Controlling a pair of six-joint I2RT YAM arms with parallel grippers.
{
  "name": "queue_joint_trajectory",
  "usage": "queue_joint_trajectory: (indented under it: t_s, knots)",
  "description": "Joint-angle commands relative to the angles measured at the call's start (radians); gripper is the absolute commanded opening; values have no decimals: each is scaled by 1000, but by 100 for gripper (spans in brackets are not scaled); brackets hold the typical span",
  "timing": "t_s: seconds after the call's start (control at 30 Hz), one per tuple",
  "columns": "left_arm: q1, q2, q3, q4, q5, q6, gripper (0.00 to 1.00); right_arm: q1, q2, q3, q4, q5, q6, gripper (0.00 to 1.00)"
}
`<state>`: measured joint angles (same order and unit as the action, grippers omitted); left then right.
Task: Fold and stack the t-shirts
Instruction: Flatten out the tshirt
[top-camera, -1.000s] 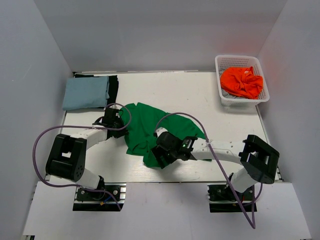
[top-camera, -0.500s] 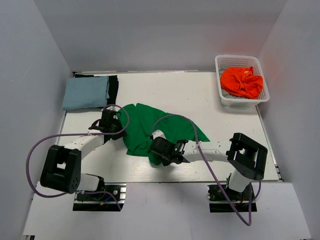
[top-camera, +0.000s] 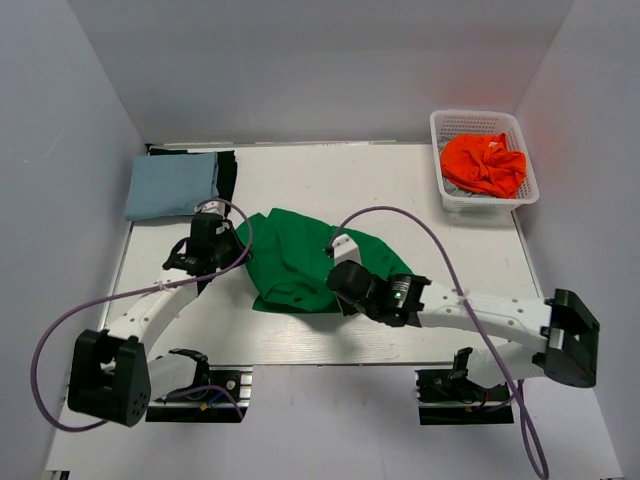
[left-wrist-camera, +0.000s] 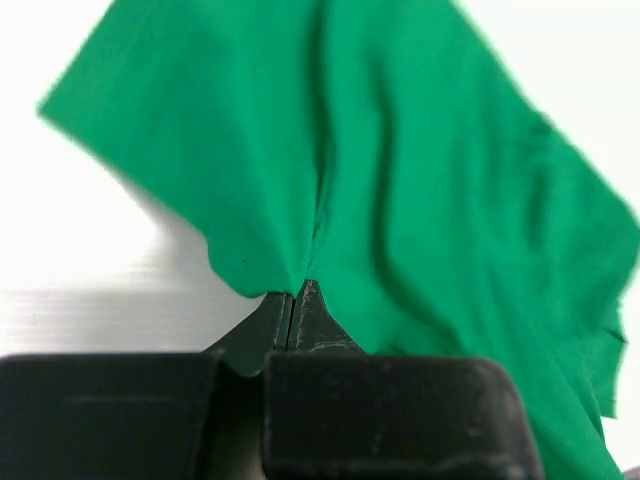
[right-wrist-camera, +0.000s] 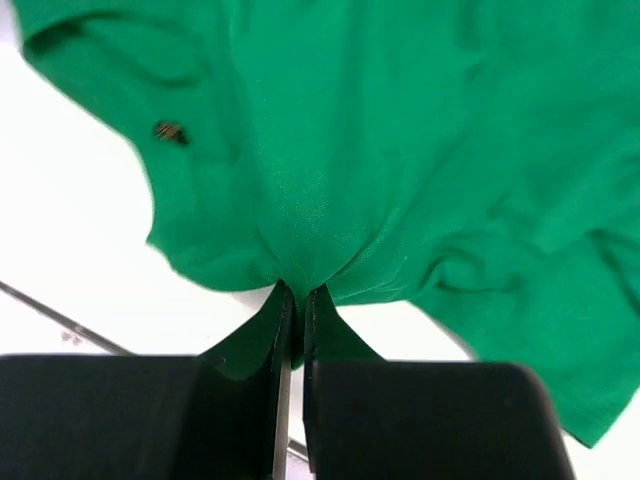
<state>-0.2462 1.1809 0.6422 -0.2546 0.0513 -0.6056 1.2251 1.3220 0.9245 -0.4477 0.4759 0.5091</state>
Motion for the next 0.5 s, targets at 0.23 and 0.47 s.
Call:
queue_joint_trajectory:
  t_s: [0.23, 0.47]
  knots:
    - [-5, -125, 117, 46, 116, 26, 0, -21, -185, 17, -108, 335, 7, 0]
    - [-5, -18, 339, 38, 105, 26, 0, -74, -279, 114, 18, 492, -176, 0]
